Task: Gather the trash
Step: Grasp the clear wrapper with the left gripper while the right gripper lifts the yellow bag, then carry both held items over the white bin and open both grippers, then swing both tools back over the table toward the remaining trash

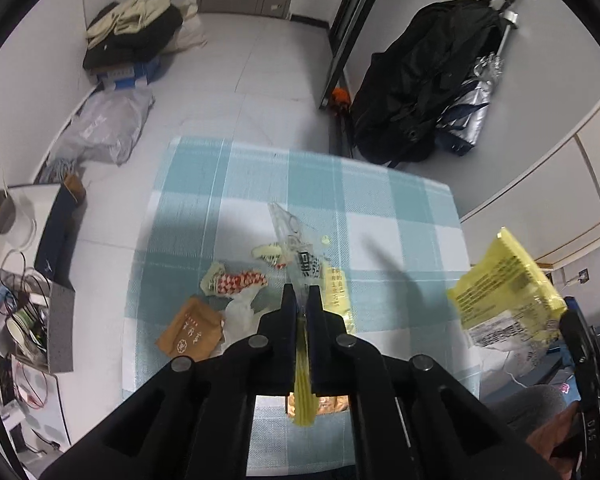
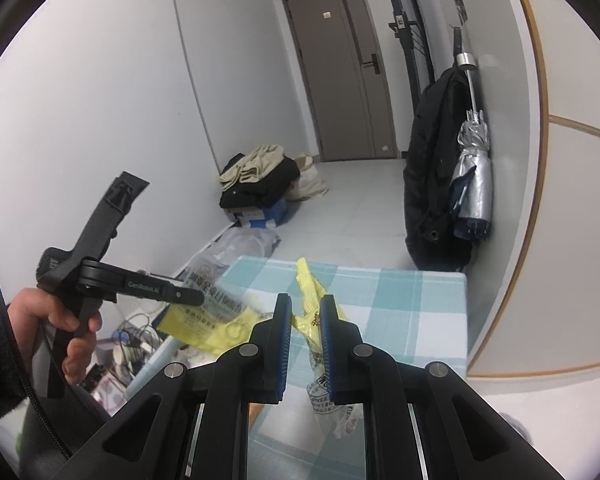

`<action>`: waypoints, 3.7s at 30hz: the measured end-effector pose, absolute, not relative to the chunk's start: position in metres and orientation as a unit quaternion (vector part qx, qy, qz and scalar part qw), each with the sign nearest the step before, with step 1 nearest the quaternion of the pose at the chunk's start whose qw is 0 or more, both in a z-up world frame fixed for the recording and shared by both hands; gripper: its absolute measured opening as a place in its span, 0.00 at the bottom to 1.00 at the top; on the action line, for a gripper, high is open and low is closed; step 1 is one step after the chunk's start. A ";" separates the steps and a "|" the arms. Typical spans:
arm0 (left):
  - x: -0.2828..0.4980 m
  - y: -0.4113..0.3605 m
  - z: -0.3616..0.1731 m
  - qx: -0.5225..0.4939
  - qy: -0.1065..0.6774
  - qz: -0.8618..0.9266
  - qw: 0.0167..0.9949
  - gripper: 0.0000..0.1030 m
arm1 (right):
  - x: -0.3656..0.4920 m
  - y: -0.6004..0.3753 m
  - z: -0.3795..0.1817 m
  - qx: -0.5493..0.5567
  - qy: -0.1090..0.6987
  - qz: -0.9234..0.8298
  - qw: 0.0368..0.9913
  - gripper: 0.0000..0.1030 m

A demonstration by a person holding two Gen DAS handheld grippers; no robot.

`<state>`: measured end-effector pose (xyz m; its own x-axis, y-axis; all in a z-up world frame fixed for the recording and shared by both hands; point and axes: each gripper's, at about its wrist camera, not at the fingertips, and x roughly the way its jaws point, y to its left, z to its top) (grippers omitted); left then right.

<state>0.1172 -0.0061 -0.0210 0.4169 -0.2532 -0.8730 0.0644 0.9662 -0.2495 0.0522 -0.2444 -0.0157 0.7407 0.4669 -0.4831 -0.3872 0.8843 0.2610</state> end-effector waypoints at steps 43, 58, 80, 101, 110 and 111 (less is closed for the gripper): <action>0.144 -0.334 -0.158 0.045 0.637 -0.281 0.716 0.01 | 0.064 -0.553 -0.216 0.377 0.436 0.034 0.816 0.13; 0.134 -0.372 -0.187 0.083 0.688 -0.268 0.669 0.01 | 0.043 -0.572 -0.278 0.409 0.483 0.022 0.774 0.57; 0.124 -0.387 -0.190 0.117 0.710 -0.269 0.640 0.51 | 0.031 -0.580 -0.253 0.373 0.461 -0.009 0.805 0.88; 0.102 -0.313 -0.076 0.077 0.556 -0.221 0.798 0.68 | 0.012 -0.551 -0.168 0.311 0.409 -0.011 0.858 0.96; 0.091 -0.258 -0.028 0.038 0.480 -0.194 0.855 0.75 | 0.005 -0.508 -0.100 0.256 0.354 0.018 0.899 1.00; 0.089 -0.253 -0.026 0.036 0.475 -0.189 0.859 0.75 | 0.005 -0.501 -0.092 0.249 0.348 0.023 0.904 1.00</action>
<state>0.0895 -0.2533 -0.0258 0.4780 -0.2899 -0.8292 0.3586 0.9261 -0.1171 0.0046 -0.5013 -0.0917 0.7570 0.2151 -0.6170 0.1308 0.8752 0.4657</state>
